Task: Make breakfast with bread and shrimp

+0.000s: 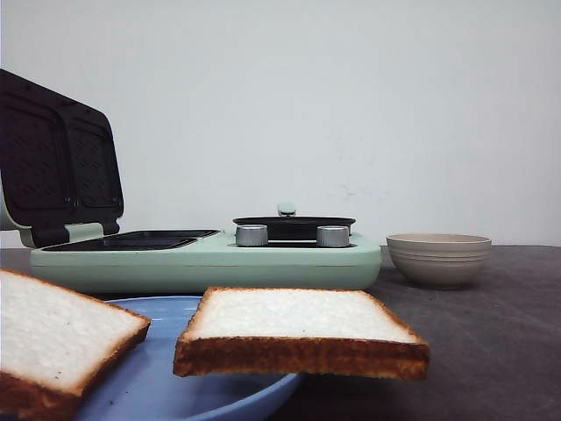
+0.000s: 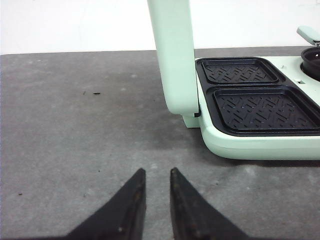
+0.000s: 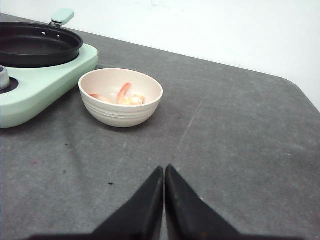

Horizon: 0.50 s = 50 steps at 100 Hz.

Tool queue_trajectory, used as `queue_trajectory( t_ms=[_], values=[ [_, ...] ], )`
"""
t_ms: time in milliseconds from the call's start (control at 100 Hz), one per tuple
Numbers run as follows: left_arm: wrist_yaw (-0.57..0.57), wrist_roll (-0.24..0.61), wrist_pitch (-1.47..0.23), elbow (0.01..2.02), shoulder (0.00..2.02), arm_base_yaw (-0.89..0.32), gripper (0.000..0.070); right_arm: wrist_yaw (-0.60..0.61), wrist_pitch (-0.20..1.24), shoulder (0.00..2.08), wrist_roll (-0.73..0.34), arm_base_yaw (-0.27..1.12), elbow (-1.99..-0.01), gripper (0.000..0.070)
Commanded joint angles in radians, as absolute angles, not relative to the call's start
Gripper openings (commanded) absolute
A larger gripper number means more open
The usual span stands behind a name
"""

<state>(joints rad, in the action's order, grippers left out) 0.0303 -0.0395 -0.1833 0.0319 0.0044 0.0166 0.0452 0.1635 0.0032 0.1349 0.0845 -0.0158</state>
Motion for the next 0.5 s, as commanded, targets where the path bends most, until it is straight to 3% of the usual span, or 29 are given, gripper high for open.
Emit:
queue_trajectory(
  t_ms=[0, 490],
  values=[
    [0.034, -0.052, -0.187, 0.015, 0.003, 0.017, 0.004, 0.045, 0.15, 0.004, 0.146, 0.084, -0.012, 0.0],
    [0.034, -0.036, -0.187, 0.015, 0.003, 0.017, 0.004, 0.053, 0.15, 0.004, 0.142, 0.084, -0.012, 0.0]
  ],
)
